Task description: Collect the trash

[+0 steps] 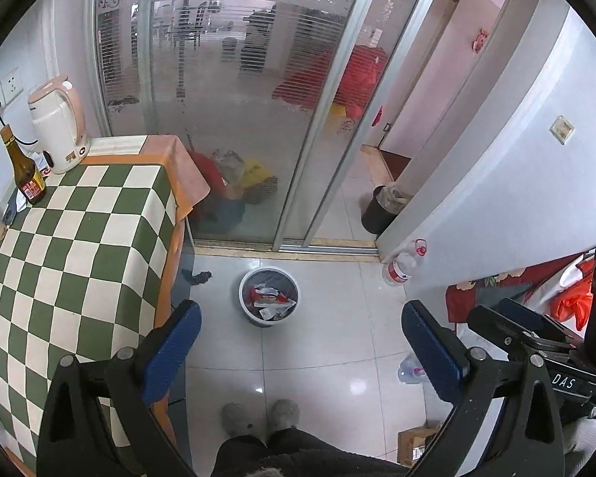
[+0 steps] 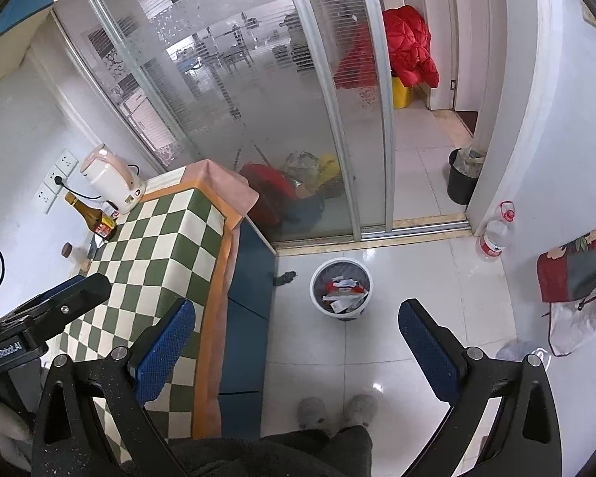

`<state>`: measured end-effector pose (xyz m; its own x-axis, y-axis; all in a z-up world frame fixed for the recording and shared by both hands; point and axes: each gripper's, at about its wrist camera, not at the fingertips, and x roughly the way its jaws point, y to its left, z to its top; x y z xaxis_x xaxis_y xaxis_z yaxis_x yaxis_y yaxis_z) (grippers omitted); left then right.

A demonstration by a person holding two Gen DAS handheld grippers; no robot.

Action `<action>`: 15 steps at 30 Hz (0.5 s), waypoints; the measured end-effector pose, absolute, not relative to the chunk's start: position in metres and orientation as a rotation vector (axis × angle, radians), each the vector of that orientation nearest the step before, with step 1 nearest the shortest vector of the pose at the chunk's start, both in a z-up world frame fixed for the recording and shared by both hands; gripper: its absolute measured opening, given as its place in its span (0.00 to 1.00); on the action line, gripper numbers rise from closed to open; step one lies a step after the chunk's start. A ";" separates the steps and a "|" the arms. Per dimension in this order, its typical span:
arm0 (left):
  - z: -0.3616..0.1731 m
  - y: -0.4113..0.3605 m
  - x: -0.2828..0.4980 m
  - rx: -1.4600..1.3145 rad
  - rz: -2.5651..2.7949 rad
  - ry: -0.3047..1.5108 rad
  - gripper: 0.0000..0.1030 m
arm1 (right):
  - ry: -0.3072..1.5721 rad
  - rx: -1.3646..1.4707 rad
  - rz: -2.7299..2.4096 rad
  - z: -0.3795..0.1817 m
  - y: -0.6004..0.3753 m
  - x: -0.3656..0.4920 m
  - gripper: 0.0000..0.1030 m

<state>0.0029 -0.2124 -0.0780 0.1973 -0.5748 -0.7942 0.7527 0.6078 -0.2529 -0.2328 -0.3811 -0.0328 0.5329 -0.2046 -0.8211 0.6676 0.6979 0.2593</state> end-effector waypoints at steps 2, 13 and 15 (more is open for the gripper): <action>-0.079 -0.213 0.003 0.208 -0.930 1.009 1.00 | 0.866 0.610 -0.551 -0.035 -0.383 -0.232 1.00; -0.078 -0.220 -0.002 0.215 -0.933 1.024 1.00 | 0.877 0.623 -0.525 -0.041 -0.389 -0.231 1.00; -0.079 -0.222 -0.004 0.220 -0.931 1.028 1.00 | 0.880 0.627 -0.519 -0.042 -0.389 -0.232 1.00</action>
